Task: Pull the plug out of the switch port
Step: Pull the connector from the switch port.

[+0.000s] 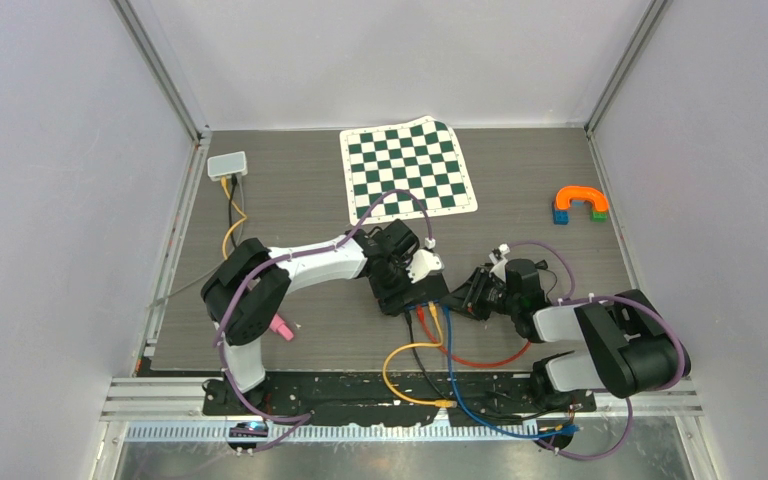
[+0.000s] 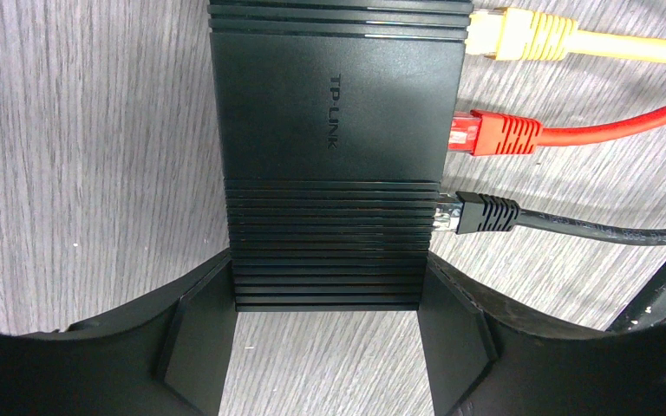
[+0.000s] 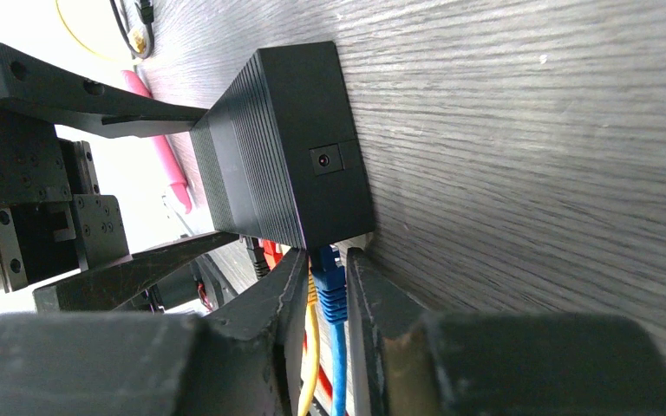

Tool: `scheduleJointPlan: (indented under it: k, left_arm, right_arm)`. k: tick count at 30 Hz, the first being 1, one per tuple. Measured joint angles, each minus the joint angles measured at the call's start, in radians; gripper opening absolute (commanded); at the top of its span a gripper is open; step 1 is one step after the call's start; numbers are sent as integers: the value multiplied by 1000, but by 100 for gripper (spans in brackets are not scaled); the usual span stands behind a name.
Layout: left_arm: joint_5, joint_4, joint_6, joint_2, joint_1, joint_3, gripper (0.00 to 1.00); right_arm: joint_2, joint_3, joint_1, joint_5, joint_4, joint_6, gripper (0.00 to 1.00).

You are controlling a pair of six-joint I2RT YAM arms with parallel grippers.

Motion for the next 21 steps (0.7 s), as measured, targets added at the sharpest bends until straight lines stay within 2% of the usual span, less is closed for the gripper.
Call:
scheduleJointPlan:
  k: [5,6,21]
  left_arm:
    - [2,2,0,0,0,0,54]
    - [2,2,0,0,1,0,54]
    - [6,2,3,0,3,0,53]
  right_arm:
    - [-3,0,0,-2,-5,-6,7]
    - [-7,0,0,-2,-7,-11,6]
    - [-31,19,0,-24,-69,-127,5]
